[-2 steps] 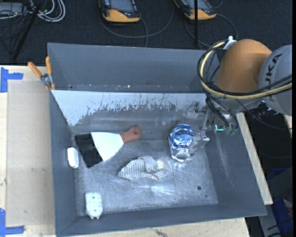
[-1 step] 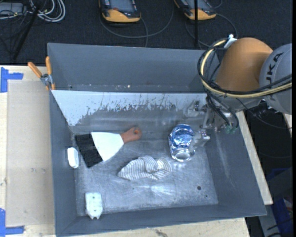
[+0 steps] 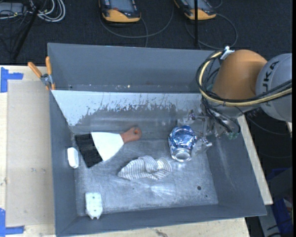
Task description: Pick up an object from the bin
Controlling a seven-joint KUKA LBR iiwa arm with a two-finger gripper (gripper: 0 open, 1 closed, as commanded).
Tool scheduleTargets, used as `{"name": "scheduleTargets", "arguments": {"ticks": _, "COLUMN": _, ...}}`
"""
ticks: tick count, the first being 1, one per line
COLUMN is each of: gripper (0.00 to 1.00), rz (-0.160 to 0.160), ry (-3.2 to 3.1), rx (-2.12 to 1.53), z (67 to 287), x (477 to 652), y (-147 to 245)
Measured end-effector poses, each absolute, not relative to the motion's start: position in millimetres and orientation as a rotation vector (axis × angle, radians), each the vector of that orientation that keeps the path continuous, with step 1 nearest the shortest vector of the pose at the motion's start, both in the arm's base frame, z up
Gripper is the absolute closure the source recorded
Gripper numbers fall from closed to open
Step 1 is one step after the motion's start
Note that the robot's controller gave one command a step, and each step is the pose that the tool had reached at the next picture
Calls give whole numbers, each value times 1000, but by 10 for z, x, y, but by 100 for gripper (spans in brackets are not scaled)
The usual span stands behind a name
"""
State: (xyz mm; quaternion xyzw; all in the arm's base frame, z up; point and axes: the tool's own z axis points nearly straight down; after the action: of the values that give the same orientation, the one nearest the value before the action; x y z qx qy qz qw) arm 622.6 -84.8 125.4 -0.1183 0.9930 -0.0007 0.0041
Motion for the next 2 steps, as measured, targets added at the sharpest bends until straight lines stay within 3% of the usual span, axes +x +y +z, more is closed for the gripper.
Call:
{"name": "scheduleTargets", "arguments": {"ticks": 1, "gripper": 0, "rz": 0, "ry": 3059, "rx": -689, "z": 1033, "x": 6227, "y": -890}}
{"name": "scheduleTargets", "arguments": {"ticks": 2, "gripper": 0, "rz": 1, "ry": 2978, "rx": -994, "z": 1231, "x": 6215, "y": -845}}
